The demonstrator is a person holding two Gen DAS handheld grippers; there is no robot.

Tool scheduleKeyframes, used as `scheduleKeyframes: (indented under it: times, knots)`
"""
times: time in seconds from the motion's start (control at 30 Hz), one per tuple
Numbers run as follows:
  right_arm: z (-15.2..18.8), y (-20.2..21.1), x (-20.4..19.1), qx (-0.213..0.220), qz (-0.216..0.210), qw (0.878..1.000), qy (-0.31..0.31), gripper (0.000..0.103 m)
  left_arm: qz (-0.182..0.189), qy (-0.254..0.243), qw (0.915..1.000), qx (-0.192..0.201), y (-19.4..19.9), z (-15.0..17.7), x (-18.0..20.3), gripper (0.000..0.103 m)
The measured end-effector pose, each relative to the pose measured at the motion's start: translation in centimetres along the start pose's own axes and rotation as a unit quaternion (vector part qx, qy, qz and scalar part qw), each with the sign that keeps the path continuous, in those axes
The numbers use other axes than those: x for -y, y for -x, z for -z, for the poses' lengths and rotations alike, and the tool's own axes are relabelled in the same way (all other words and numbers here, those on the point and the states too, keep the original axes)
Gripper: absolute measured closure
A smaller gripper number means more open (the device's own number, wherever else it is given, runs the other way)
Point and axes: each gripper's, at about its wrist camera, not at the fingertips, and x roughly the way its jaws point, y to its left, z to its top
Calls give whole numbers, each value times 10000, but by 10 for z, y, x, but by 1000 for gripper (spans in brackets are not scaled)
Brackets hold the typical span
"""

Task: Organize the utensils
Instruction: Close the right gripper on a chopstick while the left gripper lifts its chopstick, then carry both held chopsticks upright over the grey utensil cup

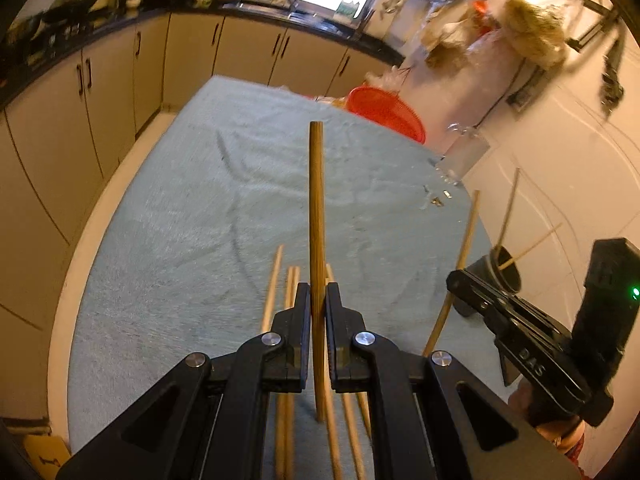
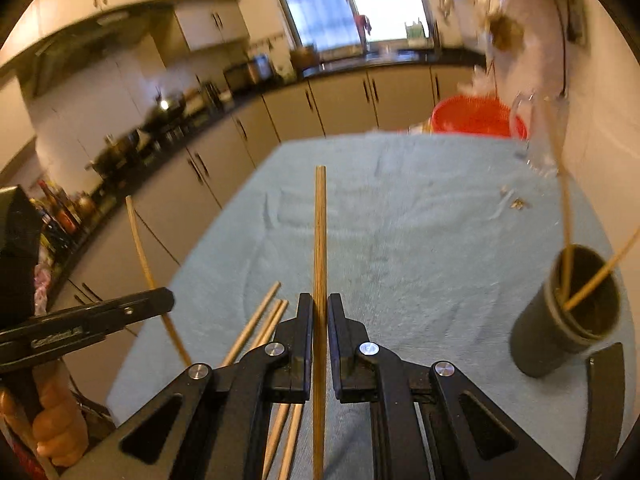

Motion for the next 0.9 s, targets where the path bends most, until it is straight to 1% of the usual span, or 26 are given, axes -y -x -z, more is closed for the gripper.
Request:
scheduleKeyframes:
  times: [0.1,0.23,0.57,0.9]
  knots:
    - [7,26,-4,365,-12,9993,70,95,-7,-164,9998,151,11,5,16,97]
    - [14,49,-8,668,36,9977,104,95,52,-244,9995,216,18,7,27,97]
    - [15,86,8,974,-8,9952,-106,95,76,-432,9985,320,30,6,48,97]
    - [18,120,26,1255,51,9916,-311,95,218,-710,9964,409,42,4,75,97]
